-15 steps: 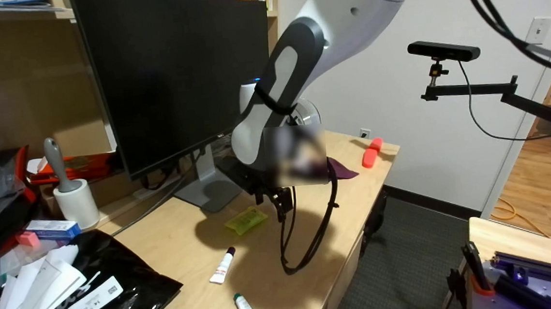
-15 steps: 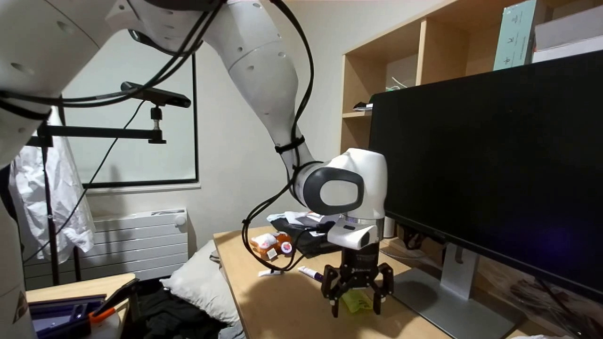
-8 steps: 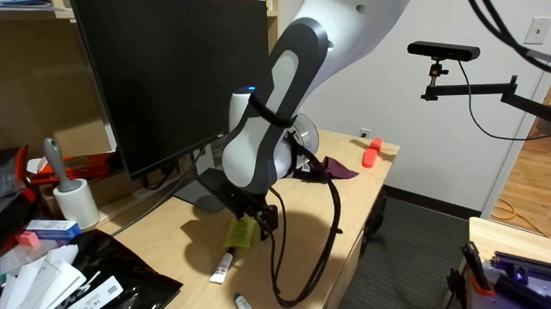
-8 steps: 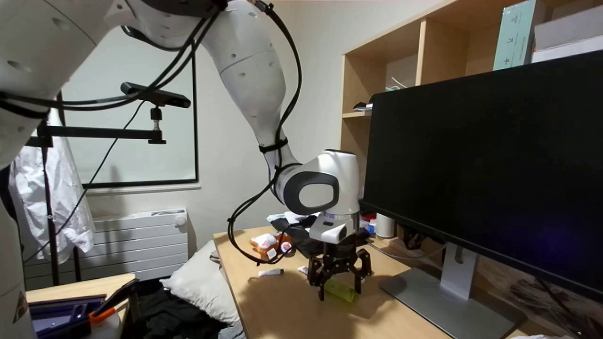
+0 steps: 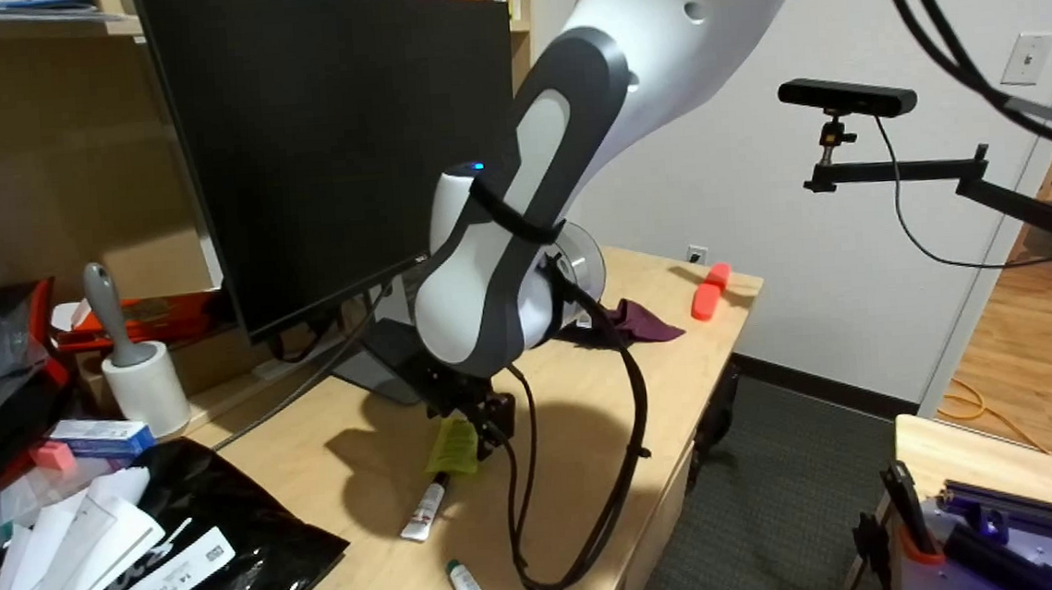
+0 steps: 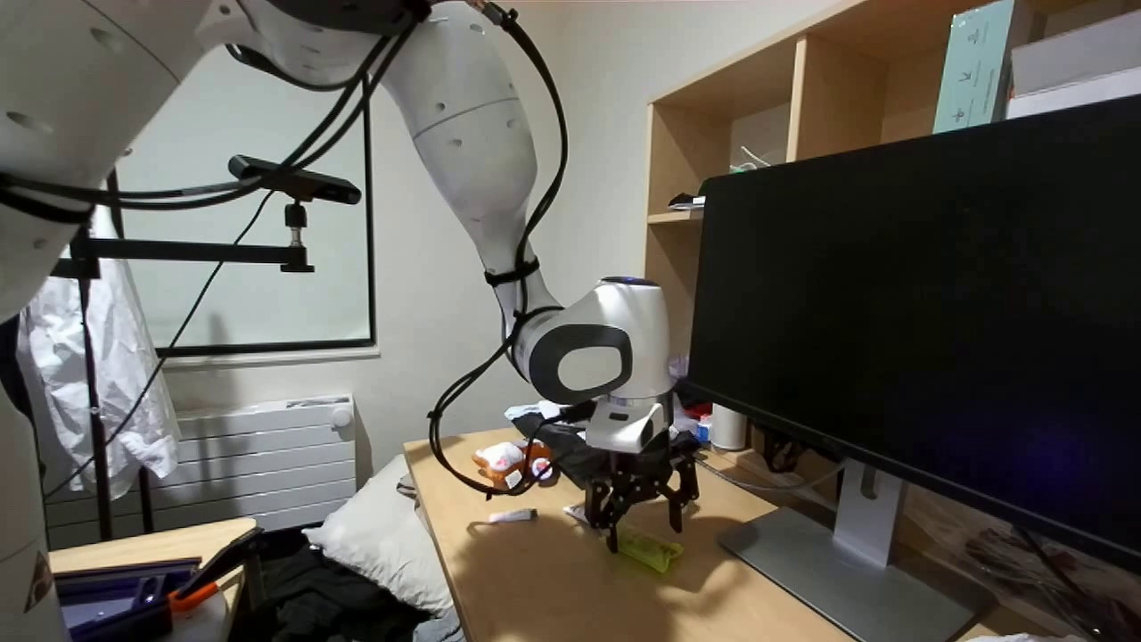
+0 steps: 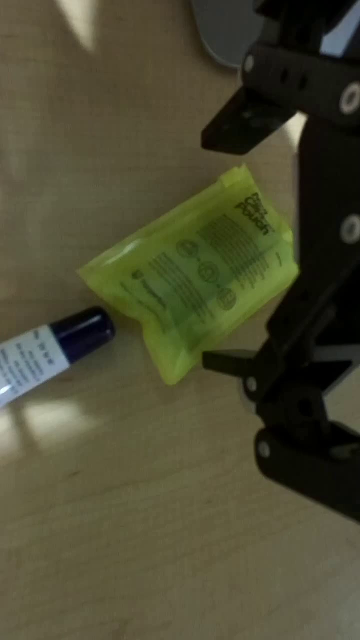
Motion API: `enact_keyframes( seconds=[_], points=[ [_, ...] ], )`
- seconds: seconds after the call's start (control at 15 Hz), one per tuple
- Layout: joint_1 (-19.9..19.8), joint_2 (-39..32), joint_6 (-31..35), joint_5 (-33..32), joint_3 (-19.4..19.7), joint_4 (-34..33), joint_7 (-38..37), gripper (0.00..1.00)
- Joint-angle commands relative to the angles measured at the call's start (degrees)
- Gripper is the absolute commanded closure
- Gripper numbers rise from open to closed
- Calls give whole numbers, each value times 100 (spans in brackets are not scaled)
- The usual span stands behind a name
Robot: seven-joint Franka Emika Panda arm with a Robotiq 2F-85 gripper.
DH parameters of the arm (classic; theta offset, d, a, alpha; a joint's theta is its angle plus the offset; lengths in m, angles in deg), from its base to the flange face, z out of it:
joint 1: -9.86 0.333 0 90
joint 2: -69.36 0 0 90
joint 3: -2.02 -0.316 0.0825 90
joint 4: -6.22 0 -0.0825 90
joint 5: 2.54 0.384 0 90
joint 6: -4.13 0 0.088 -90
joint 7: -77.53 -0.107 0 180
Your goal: Move the yellow sachet to the right
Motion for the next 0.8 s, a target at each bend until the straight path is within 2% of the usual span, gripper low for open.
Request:
enact_keyframes(
  seconds=[0.0, 0.2, 0.53, 0.73],
  points=[
    [-248, 145, -211, 169, -298, 88, 710, 0],
    [-206, 89, -377, 106, -263, 34, 1035, 0],
    [-309, -20, -419, 110, -395, -143, 1999, 0],
    [-157, -112, -821, 9, -174, -290, 2243, 0]
  ],
)
